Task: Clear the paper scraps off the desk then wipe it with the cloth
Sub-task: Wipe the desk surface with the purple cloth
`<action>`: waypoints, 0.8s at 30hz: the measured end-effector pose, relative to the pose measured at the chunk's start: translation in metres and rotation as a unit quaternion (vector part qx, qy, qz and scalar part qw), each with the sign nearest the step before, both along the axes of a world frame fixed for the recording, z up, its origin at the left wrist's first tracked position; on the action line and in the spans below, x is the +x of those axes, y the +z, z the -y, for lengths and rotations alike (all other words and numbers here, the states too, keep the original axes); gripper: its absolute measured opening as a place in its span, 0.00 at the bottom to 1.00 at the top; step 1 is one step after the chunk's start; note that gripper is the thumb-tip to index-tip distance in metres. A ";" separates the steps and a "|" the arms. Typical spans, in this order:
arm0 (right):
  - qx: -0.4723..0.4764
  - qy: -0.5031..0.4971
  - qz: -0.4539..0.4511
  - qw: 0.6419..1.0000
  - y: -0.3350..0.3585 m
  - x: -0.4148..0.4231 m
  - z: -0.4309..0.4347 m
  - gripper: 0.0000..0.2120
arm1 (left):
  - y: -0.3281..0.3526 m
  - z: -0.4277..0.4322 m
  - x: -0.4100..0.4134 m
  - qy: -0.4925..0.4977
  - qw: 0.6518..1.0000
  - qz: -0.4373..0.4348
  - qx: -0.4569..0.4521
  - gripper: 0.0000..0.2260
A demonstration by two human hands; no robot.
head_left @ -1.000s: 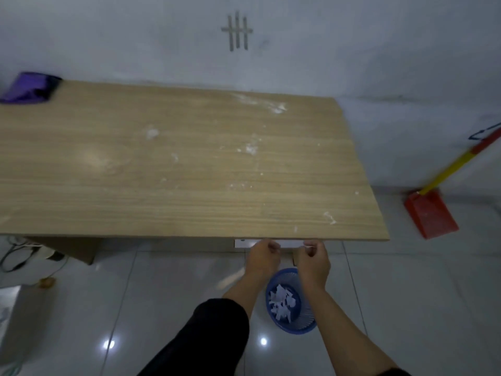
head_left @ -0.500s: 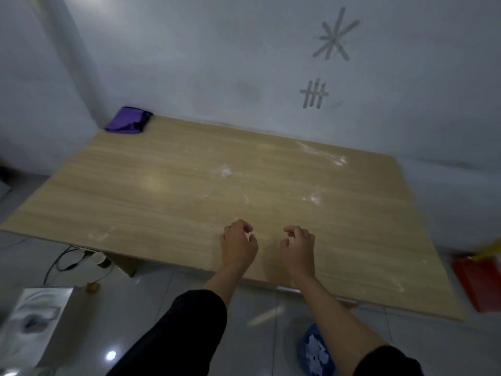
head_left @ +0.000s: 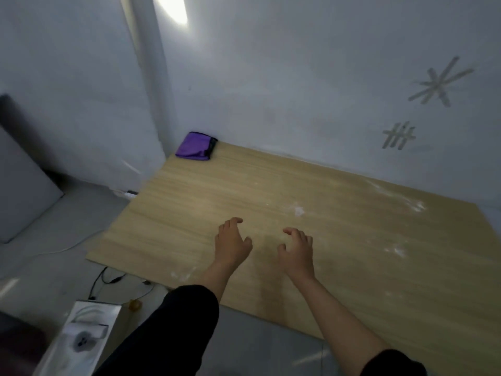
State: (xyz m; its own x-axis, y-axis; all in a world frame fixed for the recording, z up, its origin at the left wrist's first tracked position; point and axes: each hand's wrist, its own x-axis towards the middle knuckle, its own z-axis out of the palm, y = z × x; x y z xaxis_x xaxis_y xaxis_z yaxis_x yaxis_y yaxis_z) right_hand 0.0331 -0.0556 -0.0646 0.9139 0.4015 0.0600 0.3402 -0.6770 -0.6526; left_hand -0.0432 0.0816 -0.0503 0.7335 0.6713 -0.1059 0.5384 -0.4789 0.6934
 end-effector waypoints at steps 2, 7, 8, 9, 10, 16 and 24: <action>0.002 0.015 0.002 1.000 0.003 0.005 -0.029 0.18 | 0.001 -0.031 -0.004 0.016 1.000 0.001 -0.003 0.22; 0.010 0.062 -0.001 0.998 0.004 0.026 -0.108 0.19 | -0.002 -0.105 0.002 0.053 0.999 0.008 -0.008 0.23; 0.009 0.074 -0.003 0.997 0.002 0.032 -0.124 0.20 | -0.004 -0.119 0.005 0.059 0.998 0.009 -0.011 0.24; 0.010 0.085 -0.006 0.996 0.001 0.038 -0.139 0.20 | -0.007 -0.132 0.009 0.063 0.998 0.010 -0.014 0.24; 0.012 0.095 -0.011 0.995 -0.001 0.044 -0.155 0.21 | -0.010 -0.146 0.013 0.065 0.998 0.010 -0.016 0.24; 0.026 0.117 -0.064 0.991 -0.018 0.092 -0.238 0.24 | -0.031 -0.228 0.052 0.088 0.995 -0.011 -0.055 0.26; -0.031 0.170 -0.083 0.981 -0.037 0.167 -0.332 0.28 | -0.056 -0.325 0.093 0.123 0.988 -0.009 -0.096 0.26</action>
State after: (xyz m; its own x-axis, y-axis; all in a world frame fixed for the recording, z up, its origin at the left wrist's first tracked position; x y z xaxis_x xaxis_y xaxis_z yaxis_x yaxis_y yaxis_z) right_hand 0.2004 0.2760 -0.1013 0.7217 0.6830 -0.1130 0.4458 -0.5835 -0.6788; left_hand 0.0493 0.4068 -0.1066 0.5473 0.7958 -0.2591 0.6349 -0.1931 0.7481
